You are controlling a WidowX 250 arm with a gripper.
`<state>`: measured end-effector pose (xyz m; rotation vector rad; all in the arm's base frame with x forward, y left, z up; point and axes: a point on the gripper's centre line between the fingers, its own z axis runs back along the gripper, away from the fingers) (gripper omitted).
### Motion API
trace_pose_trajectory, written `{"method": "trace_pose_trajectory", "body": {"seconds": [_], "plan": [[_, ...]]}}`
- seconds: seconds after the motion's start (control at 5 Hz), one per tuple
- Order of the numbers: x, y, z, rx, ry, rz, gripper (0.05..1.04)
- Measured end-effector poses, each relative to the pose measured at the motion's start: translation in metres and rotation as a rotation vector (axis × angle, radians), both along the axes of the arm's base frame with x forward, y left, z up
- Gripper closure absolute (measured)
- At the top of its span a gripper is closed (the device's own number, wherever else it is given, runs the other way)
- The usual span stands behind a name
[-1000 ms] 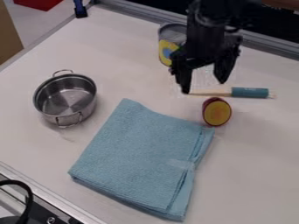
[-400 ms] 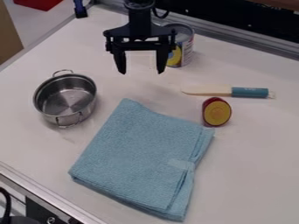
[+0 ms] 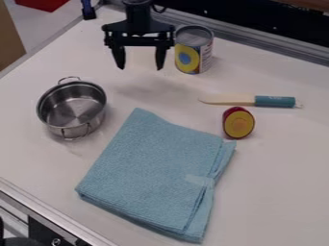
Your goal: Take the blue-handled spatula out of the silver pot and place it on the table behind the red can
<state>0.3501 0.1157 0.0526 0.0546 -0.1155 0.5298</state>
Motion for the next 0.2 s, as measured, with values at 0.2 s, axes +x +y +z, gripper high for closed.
{"method": "trace_pose_trajectory", "body": {"seconds": [0.2], "plan": [[-0.0012,0.0245,-0.0019,-0.01,-0.046,0.019,0.083]]}}
